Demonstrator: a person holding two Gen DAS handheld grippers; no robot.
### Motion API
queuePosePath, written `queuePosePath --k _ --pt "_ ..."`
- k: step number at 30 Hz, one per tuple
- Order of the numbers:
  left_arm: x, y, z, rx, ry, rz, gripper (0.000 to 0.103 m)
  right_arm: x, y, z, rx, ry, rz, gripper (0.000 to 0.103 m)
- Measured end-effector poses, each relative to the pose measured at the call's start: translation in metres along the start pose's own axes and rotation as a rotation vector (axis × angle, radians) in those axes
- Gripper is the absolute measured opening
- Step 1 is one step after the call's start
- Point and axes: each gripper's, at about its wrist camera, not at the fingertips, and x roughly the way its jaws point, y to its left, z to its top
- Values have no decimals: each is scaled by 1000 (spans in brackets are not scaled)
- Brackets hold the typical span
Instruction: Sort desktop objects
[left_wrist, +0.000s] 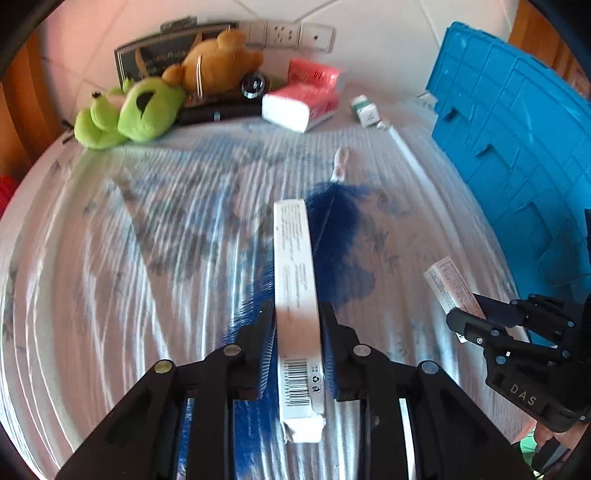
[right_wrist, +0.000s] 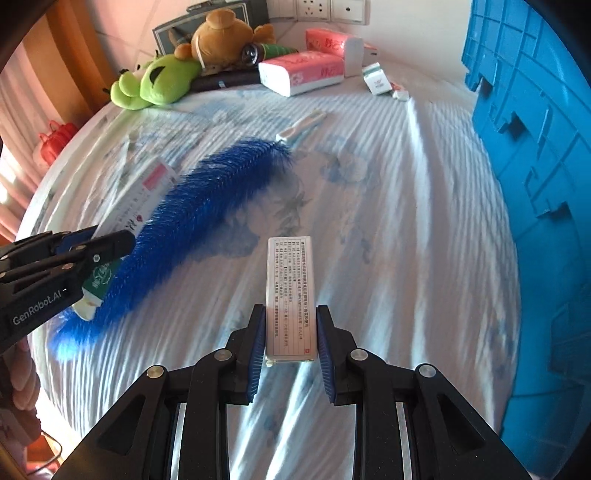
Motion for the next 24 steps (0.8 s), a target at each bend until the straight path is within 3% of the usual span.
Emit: queuePosePath --k 6,8,11,17,24 --pt "-52 -14 12 54 -142 -4 23 -40 7 11 -9 -107 -9 26" --pt "-57 -16 16 70 -144 -10 23 -51 10 15 -14 -136 -9 26" --pt "-48 -18 14 65 -75 -32 26 -58 12 18 -18 -154 -9 26" --pt "-7 -40 1 65 48 -75 47 -47 3 8 11 -101 -35 26" --pt "50 -76 -10 72 148 -36 48 -29 -23 -15 52 -31 -47 26"
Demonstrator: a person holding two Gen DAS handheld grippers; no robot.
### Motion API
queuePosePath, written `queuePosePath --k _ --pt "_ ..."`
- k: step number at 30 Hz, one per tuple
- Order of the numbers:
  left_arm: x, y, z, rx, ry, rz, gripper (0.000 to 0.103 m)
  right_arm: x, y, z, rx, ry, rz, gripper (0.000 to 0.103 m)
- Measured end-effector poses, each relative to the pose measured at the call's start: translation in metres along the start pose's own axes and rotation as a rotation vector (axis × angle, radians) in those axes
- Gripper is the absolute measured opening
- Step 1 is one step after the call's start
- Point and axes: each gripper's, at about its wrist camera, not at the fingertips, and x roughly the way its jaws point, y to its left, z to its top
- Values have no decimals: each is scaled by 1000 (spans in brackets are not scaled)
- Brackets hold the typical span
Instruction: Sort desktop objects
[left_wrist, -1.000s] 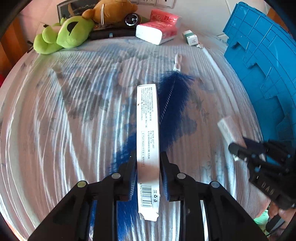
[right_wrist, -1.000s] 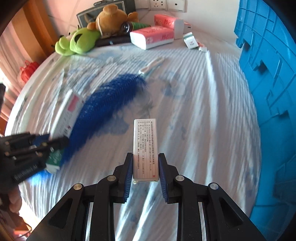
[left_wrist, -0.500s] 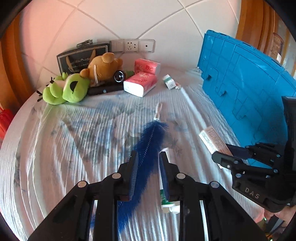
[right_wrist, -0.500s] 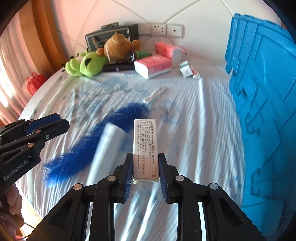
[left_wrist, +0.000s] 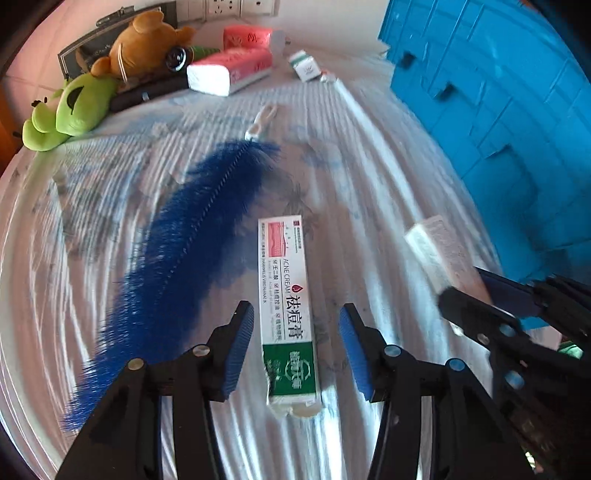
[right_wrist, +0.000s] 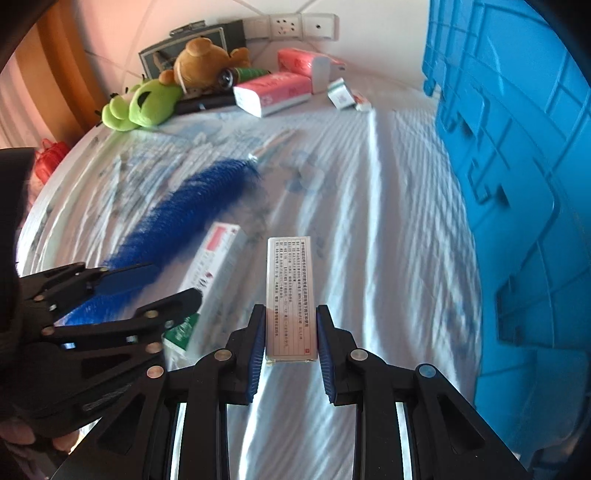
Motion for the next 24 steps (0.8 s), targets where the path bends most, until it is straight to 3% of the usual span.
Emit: queuePosePath --k 3,4,5,11,19,24 --pt "21 -5 -1 2 40 16 44 5 -9 -6 7 14 -5 26" --pt "22 -6 -3 4 38 23 31 5 -11 -7 9 15 -5 26" --pt "20 -6 -4 6 32 24 31 5 -12 -8 10 14 -4 26" --pt "-47 -16 -4 41 -144 39 31 -17 -14 -2 0 -56 -1 26" --pt "-173 -37 17 86 -475 55 31 -115 -2 23 -33 -351 -13 26" --pt "-224 -65 30 146 -616 6 31 -193 -9 24 -19 -561 -51 26"
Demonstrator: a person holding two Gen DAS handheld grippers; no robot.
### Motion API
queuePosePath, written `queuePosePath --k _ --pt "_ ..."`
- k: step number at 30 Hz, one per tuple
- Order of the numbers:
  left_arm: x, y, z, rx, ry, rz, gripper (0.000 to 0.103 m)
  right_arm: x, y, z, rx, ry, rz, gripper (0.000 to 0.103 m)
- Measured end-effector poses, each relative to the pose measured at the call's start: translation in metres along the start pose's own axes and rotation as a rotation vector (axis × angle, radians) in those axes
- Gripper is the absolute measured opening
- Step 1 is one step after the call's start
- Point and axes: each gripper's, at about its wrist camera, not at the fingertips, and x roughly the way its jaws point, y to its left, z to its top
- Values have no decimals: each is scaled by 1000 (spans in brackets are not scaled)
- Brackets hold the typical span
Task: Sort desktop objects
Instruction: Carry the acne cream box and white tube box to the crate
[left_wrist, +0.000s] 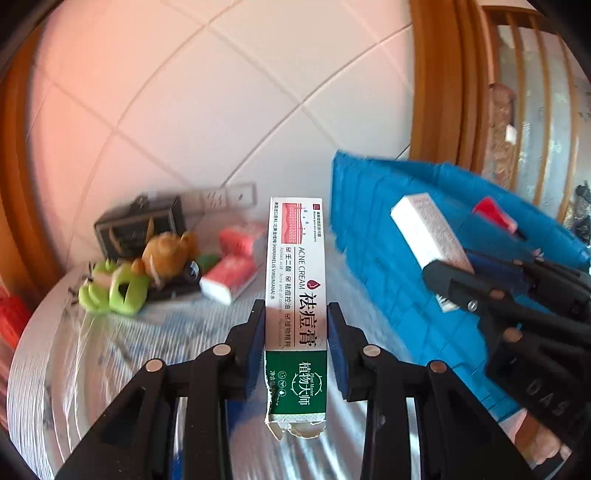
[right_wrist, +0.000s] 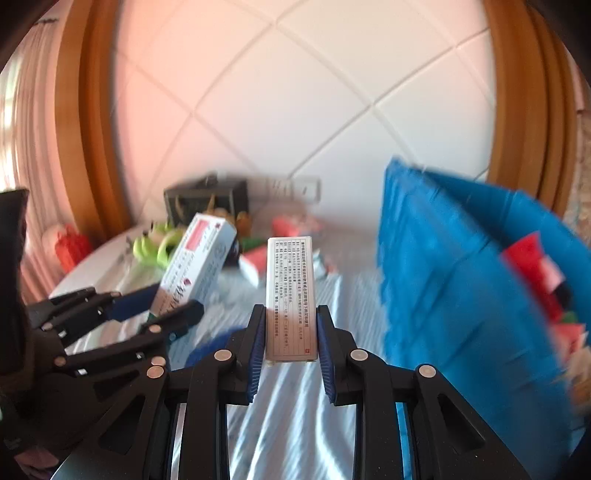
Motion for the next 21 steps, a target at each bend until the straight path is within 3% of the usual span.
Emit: queuePosePath --k 6,8,15,21 --pt "-12 -51 40 44 -91 -115 31 -72 -37 24 23 -205 -163 26" --pt "-14 -73 53 69 -115 -152 31 -85 -52 25 30 -229 -228 26" --pt "-12 -152 79 139 -154 -268 31 -117 -133 11 115 -241 -417 26" --pt "-4 -209 83 193 -143 -324 31 -124 -186 -3 144 -195 -502 26"
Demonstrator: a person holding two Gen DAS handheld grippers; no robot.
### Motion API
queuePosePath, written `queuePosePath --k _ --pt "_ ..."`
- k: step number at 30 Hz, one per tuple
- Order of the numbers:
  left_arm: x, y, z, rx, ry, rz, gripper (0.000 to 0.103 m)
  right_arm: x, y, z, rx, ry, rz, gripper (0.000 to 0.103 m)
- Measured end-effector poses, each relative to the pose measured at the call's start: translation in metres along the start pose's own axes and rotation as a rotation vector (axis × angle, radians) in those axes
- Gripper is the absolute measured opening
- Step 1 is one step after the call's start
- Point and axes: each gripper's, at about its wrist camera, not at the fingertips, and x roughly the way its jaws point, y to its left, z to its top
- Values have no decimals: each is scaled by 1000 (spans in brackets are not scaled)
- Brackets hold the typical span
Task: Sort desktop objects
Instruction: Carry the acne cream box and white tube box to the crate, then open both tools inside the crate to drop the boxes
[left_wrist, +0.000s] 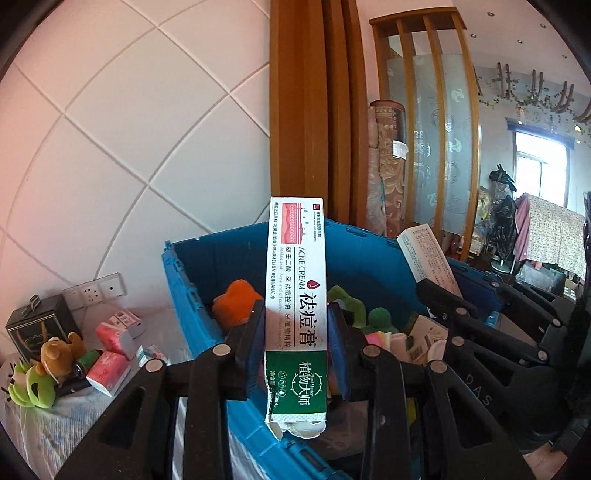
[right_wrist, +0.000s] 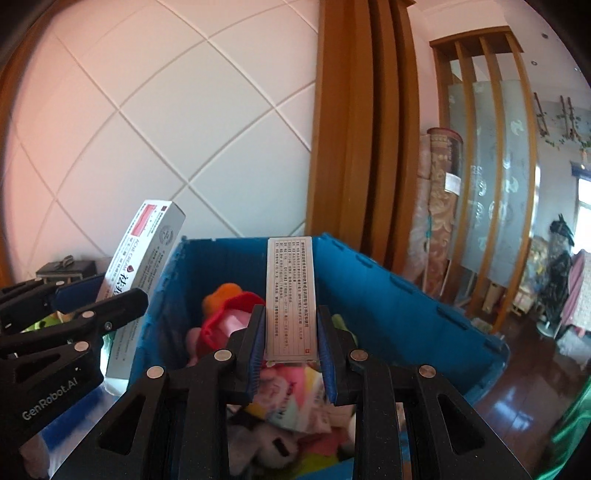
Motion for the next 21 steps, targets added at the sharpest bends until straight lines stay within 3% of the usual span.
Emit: queuePosePath --k 8,17,18,21 --pt "24 -41 0 29 70 -20 31 30 -41 -15 -12 50 -73 26" --pt "26 -41 -1 40 99 37 33 57 -66 -27 16 110 -80 26" --pt "27 -42 -2 43 105 39 34 58 -69 -28 22 111 -79 26" --pt "24 -43 -2 44 96 41 53 56 -70 -28 26 108 -78 31"
